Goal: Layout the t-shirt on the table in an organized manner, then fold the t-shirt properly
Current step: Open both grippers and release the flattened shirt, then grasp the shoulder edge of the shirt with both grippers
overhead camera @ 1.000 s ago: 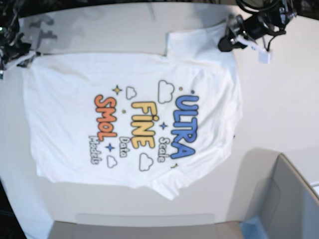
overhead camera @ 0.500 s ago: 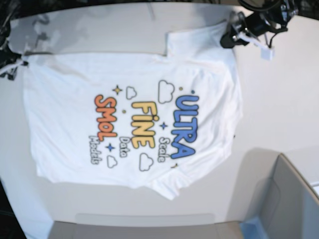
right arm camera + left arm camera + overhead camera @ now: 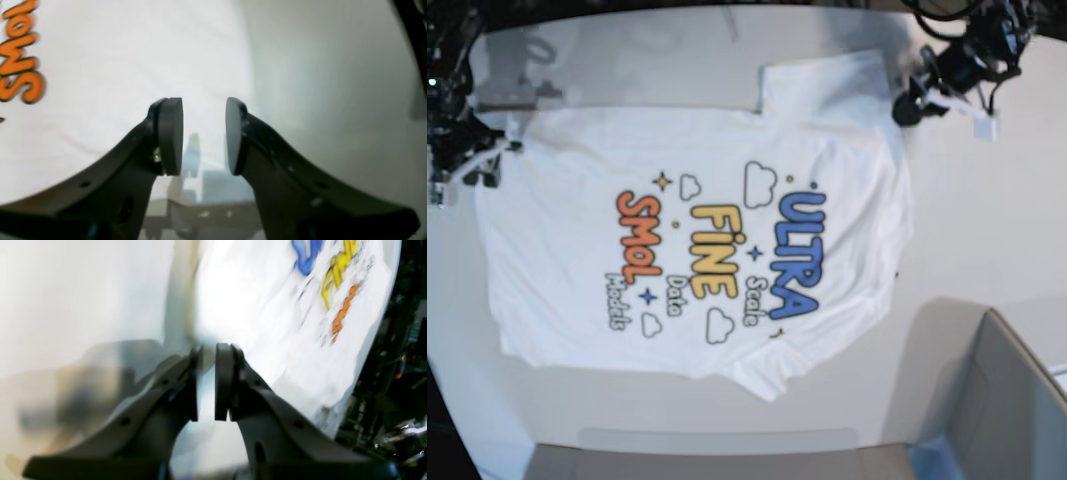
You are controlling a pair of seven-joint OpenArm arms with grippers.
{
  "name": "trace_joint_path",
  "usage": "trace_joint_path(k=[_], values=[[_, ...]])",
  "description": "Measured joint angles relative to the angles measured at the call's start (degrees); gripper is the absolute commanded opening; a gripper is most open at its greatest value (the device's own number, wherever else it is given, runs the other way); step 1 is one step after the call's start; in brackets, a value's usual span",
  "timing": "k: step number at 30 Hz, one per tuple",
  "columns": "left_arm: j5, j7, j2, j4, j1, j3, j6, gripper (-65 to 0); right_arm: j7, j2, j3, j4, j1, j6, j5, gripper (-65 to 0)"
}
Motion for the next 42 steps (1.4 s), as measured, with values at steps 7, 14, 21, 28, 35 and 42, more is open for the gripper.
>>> trace_joint_path(k=[7, 14, 21, 28, 35, 42], values=[[-0.1, 0.2, -0.3, -1.4, -21.3, 3.2, -0.3, -56.5, 0.6, 0.5, -13.7, -0.5, 7.3, 0.0, 0.2, -43.3], [9.1, 1.2, -0.1, -11.9, -32.7, 10.2, -0.1, -56.5, 0.5, 0.0, -24.7, -7.1, 11.3, 0.0, 0.1, -43.3], [17.6, -12.7, -0.1, -22.2, -42.2, 19.0, -0.2, -56.4, 0.5, -2.3, -27.0, -11.1, 11.0, -0.2, 0.1, -43.3], [25.1, -27.2, 0.0, -39.4, -48.0, 33.6, -0.2, -56.4, 2.8, -2.2, -24.8, -9.8, 3.3, -0.2, -2.7, -43.3], [26.3, -33.2, -0.6, -46.5, -49.2, 37.1, 0.3, -56.4, 0.3, -5.5, -18.3, -2.8, -4.9, -0.2, -4.8, -43.3], [24.9, -33.7, -1.6, -33.5, -44.3, 35.0, -0.8, -56.4, 1.3, -5.8, -13.0, 4.5, -1.4, -0.3, -4.8, -43.3]])
